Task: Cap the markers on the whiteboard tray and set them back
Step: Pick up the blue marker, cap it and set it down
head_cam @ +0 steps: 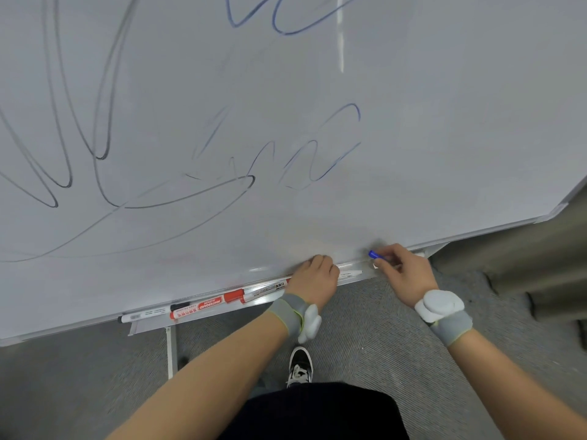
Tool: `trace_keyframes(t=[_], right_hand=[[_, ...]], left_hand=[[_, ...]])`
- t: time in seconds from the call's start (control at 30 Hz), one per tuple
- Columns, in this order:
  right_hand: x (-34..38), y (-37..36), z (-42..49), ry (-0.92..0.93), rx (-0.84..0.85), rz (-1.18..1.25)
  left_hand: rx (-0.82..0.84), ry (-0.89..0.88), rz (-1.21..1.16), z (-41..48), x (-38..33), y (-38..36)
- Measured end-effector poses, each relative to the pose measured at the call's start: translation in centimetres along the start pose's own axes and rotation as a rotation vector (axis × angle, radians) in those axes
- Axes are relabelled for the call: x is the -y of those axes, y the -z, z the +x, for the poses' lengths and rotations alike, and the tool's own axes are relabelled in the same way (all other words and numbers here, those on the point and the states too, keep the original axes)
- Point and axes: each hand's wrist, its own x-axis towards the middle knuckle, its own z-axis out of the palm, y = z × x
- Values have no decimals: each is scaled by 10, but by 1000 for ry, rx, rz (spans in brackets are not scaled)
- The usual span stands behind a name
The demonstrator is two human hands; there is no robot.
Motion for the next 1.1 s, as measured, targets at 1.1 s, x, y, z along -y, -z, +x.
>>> trace_keyframes(t=[1.1], right_hand=[[82, 5, -19, 86, 345, 490]], left_hand=[[101, 59, -726, -46, 30, 91]])
